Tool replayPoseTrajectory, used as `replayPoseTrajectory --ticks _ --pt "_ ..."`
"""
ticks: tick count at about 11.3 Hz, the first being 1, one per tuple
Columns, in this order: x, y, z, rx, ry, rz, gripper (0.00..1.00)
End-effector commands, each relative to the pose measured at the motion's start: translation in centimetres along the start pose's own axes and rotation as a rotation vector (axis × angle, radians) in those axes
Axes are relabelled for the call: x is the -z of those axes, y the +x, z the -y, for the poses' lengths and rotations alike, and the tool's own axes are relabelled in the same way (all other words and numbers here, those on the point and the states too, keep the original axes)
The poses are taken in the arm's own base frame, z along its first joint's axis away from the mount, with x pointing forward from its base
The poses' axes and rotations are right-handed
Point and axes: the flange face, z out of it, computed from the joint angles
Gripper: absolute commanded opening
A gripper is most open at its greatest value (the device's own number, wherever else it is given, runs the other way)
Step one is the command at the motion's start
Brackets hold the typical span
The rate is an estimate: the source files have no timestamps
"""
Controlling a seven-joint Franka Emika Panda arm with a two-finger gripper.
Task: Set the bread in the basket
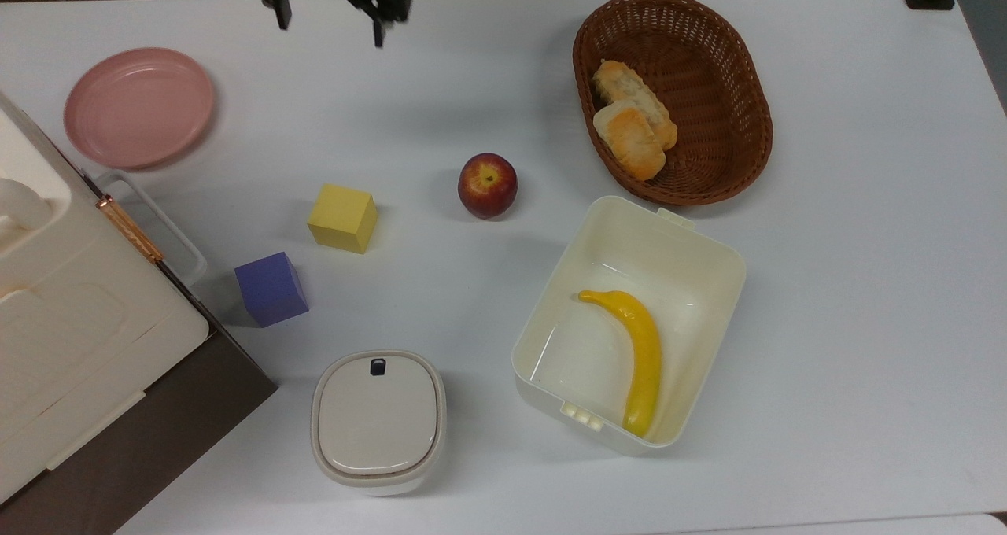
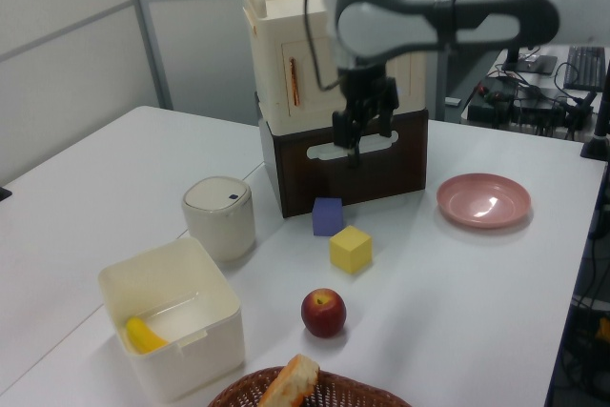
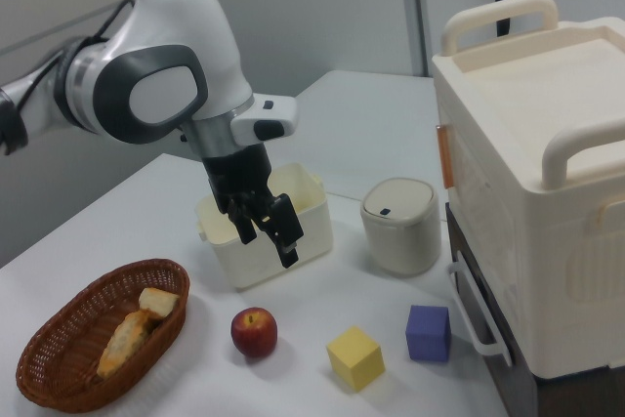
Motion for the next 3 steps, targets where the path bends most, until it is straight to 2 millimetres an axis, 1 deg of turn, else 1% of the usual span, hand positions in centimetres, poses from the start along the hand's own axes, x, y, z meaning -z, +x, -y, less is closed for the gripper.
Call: replayPoseTrajectory --ticks 1,3 --pt "0.98 -1.60 -1.60 0.021 0.083 -0.002 1.00" --pt "0.97 -1.55 -1.68 0.022 0.083 -0.002 1.00"
